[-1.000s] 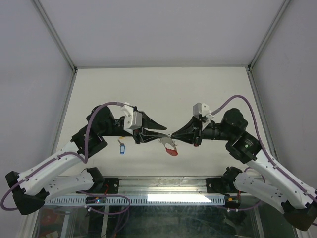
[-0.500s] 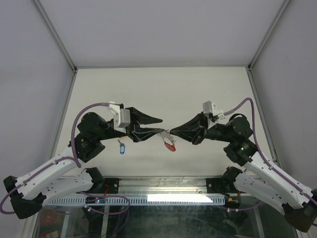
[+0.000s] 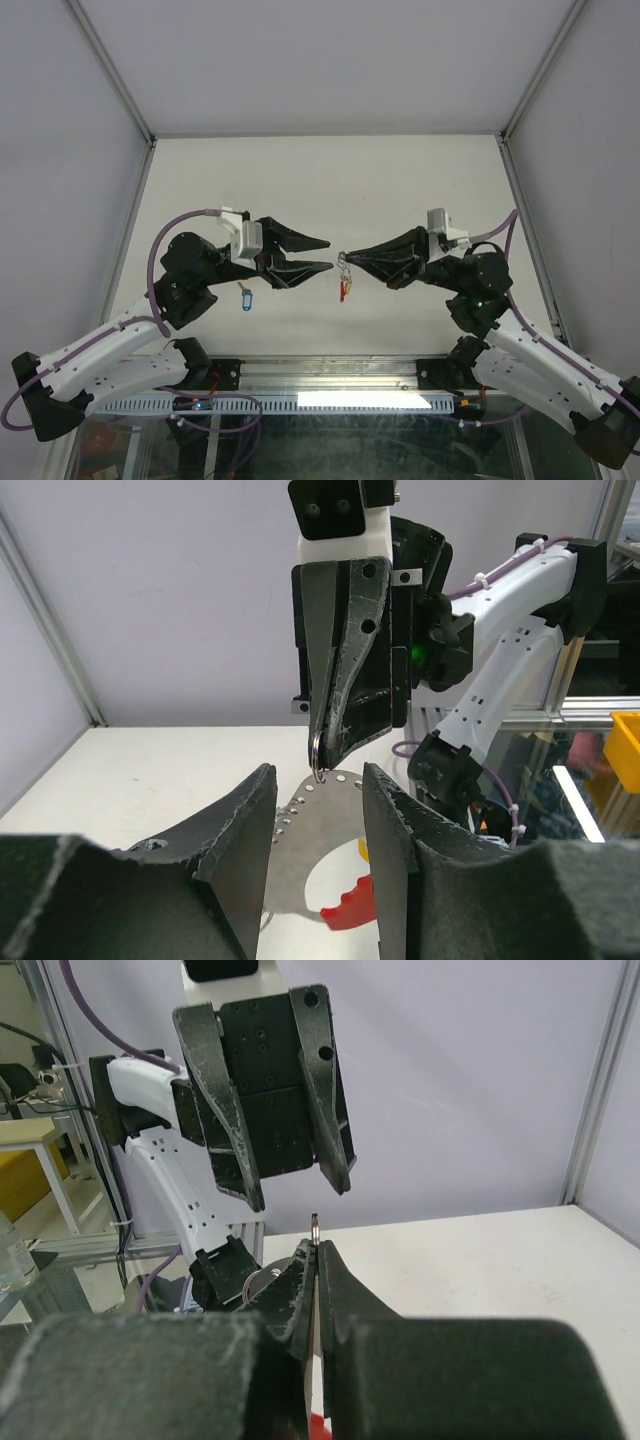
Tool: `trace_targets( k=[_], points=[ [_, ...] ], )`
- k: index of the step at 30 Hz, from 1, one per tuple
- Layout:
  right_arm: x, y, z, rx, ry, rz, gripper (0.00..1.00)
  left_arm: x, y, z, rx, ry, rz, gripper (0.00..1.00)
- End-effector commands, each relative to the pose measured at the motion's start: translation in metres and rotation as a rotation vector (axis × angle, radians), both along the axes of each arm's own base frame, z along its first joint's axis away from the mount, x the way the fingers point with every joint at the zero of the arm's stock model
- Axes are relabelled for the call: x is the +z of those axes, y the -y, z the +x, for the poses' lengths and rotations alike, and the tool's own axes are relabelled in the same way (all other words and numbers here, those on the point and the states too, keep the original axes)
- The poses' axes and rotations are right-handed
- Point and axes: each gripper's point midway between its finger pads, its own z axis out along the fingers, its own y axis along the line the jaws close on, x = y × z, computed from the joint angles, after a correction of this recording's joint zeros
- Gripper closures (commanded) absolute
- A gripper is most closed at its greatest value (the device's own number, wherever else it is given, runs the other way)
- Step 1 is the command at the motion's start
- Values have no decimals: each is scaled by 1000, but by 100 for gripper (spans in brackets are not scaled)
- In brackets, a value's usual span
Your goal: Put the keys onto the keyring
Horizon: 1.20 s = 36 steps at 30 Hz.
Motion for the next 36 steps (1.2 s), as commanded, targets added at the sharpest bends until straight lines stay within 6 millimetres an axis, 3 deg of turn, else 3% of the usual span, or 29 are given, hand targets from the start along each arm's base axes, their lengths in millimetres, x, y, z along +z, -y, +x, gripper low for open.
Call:
trace_targets(
  k=[1, 22, 29, 33, 36],
  points=[
    [40, 14, -11, -6, 78, 166, 100, 15, 1, -3, -28, 12, -77, 61],
    [38, 5, -17, 54, 107, 110, 100, 17, 10, -4, -70, 27, -60, 71],
    [40, 3, -14, 50, 116, 101, 100, 14, 17, -5, -106, 19, -45, 80],
    [39, 3, -14, 49, 116, 93, 100, 15, 19, -5, -114, 21, -45, 98],
    [36, 3, -13, 44, 118, 80, 100, 18, 19, -5, -114, 25, -48, 100]
  ],
)
